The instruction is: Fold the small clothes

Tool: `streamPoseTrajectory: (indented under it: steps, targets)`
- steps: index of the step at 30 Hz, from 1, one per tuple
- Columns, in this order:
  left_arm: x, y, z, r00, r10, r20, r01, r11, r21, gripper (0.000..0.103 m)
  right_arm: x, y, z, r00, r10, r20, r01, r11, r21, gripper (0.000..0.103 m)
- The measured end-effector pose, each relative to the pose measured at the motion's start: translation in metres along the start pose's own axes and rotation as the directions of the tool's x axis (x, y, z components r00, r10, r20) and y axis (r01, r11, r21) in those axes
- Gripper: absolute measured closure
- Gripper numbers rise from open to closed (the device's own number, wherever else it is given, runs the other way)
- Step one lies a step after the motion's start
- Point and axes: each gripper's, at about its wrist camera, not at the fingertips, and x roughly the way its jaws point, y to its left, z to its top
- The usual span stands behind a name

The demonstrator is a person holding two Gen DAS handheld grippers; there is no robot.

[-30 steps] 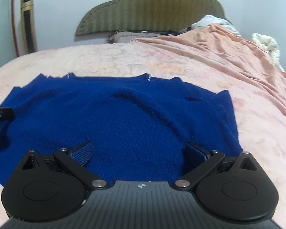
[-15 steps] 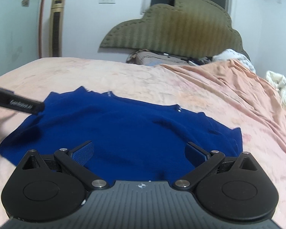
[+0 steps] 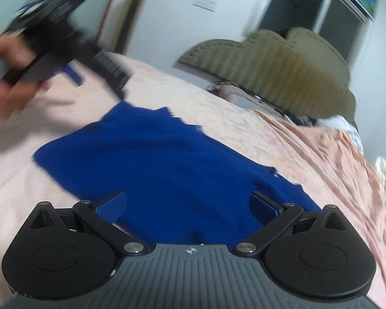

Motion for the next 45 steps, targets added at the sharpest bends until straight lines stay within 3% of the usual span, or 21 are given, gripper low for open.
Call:
streamPoseTrajectory:
  steps: [5,9,21,25,32,36,43,44,45]
  targets:
    - [0.022,0.008,0.003,0.989,-0.122,-0.081,0.119,0.992,-0.047,0.009,-0.001,0.041,-0.003,1.0,0.017,0.003,-0.016,0.992,-0.129,0.001]
    - [0.041,-0.002,0.002,0.982,-0.139,-0.125,0.136,0.99,-0.03,0.009,0.002,0.056,-0.003,1.0,0.027,-0.002,-0.027,0.987,-0.16,0.002]
    - [0.069,-0.021,0.005,0.988,-0.076,-0.137,0.077,0.997,0.001,0.009,0.009,0.079,0.002,0.998,0.052,0.017,-0.047,0.976,-0.213,0.005]
    - [0.074,-0.024,0.009,0.987,-0.074,-0.142,0.075,0.997,0.009,0.009,0.016,0.095,0.006,0.998,0.015,0.064,0.004,0.962,-0.273,0.005]
    - [0.082,-0.036,0.011,0.99,-0.04,-0.138,0.049,0.997,0.06,0.009,0.035,0.099,0.018,0.997,-0.017,0.074,0.036,0.967,-0.253,0.007]
    - [0.088,-0.044,0.012,0.991,-0.021,-0.132,0.034,0.994,0.1,0.008,0.043,0.098,0.022,0.997,-0.019,0.077,0.037,0.969,-0.246,0.014]
    - [0.098,-0.054,0.014,0.994,0.01,-0.108,0.005,0.991,0.135,0.009,0.052,0.099,0.024,0.997,0.007,0.075,0.013,0.964,-0.265,0.044]
    - [0.098,-0.055,0.015,0.994,0.016,-0.104,-0.002,0.991,0.134,0.011,0.053,0.1,0.025,0.997,0.009,0.074,0.012,0.962,-0.271,0.046]
    - [0.099,-0.057,0.015,0.995,0.025,-0.097,-0.011,0.99,0.138,0.023,0.054,0.101,0.025,0.997,0.01,0.075,0.011,0.96,-0.28,0.054]
